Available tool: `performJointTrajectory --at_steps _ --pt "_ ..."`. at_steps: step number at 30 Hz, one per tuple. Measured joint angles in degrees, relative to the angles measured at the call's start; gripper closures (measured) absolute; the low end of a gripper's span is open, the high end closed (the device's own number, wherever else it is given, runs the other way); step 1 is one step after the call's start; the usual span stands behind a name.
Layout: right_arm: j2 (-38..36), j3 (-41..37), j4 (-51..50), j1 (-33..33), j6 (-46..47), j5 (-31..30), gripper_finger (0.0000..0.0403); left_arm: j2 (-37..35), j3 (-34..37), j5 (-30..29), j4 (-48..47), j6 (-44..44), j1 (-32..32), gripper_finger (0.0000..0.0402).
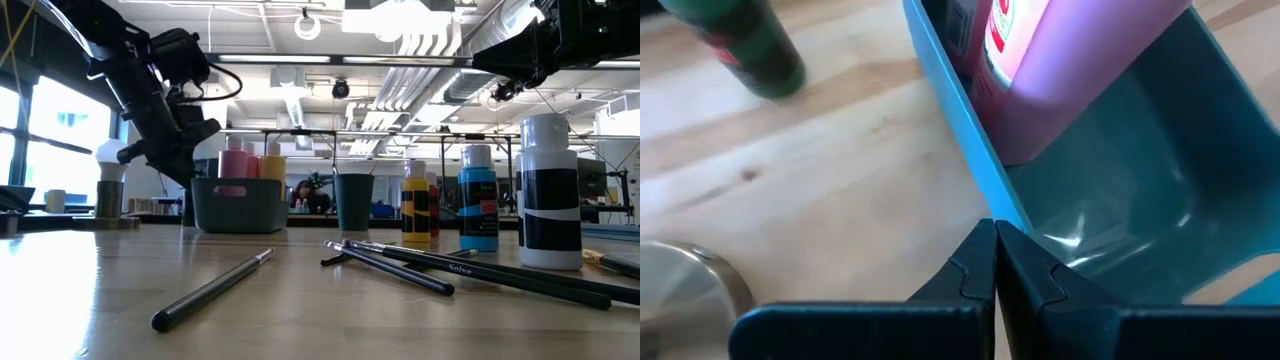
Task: Pick & Place Paint Supplies
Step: Adjust the green bin, then put the small red paint bottle into the green bin
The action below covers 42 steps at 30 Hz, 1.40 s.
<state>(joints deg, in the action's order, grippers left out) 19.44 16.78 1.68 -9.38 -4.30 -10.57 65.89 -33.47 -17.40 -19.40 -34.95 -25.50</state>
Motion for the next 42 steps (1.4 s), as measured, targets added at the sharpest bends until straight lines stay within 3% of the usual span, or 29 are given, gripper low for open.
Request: performJointTrajectory --at_steps 6,13,21,29,33,37,42 --pt "0.00 0.00 0.01 0.01 0.18 0.00 0.0282 -0.04 -1.12 -4.59 -0.55 2.30 0.00 0.0401" --pt "0.01 -0.01 -0.01 0.00 0.18 0.00 0.0282 -0.04 -7.98 -4.60 -0.63 9.54 0.00 0.0401" --pt "0.02 -0.02 -0.01 0.01 0.16 0.00 0.0282 -0.04 -16.79 -3.14 -6.81 17.17 0.00 0.0401" --pt "0.02 0.00 -0.14 0.01 0.03 0.00 0.0282 -0.04 -18.73 -1.54 -6.97 34.04 0.00 0.0402" --pt "0.01 -0.01 -0.14 0.00 0.03 0.00 0.0282 -0.04 -18.73 -8.04 -6.77 41.49 0.02 0.0402" --pt "0.02 -0.02 -0.16 0.01 0.03 0.00 0.0282 -0.04 -18.73 -13.58 -9.63 41.18 0.00 0.0401" --pt "0.00 0.00 -0.39 -0.01 0.24 0.00 0.0282 -0.04 -18.11 -11.06 -13.64 37.95 0.02 0.0402"
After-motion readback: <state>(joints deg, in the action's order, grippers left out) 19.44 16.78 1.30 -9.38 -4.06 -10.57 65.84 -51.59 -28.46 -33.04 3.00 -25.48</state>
